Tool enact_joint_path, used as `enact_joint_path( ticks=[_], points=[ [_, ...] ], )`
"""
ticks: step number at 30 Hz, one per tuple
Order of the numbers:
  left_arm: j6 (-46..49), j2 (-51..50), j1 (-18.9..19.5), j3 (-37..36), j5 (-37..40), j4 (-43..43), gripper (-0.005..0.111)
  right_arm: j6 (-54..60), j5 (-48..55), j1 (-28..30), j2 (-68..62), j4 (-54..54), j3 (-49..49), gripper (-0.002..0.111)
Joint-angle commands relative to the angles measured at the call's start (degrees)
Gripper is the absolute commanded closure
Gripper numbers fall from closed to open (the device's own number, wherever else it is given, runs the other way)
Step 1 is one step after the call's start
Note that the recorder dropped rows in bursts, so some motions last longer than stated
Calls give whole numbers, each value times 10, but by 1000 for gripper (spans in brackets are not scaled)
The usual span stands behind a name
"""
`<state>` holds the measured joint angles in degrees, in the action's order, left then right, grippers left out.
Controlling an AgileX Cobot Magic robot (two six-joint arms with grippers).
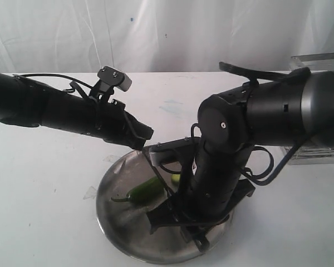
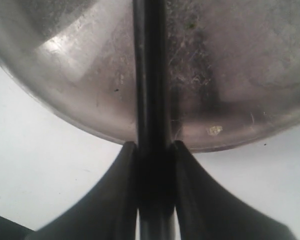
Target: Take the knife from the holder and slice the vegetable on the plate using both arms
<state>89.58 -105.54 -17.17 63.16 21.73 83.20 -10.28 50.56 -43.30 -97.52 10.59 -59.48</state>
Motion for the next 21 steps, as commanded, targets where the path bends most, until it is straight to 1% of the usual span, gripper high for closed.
enact_joint_path(
  ticks=[1,4,8,16,21],
  points=[
    [9,1,-2,2,11,15,107,1,-9,-1,-5,5,2,108],
    [14,1,-2,2,25,15,107,11,1,-1,-11,5,2,108],
    [56,1,-2,2,48,6,107,11,7,-1,-21,5,2,108],
    [56,-1,-2,2,50,7,107,11,4,-1,-23,7,2,108],
    [49,-29,-2,2,51,6,107,11,4,-1,-23,7,2,108]
  ],
)
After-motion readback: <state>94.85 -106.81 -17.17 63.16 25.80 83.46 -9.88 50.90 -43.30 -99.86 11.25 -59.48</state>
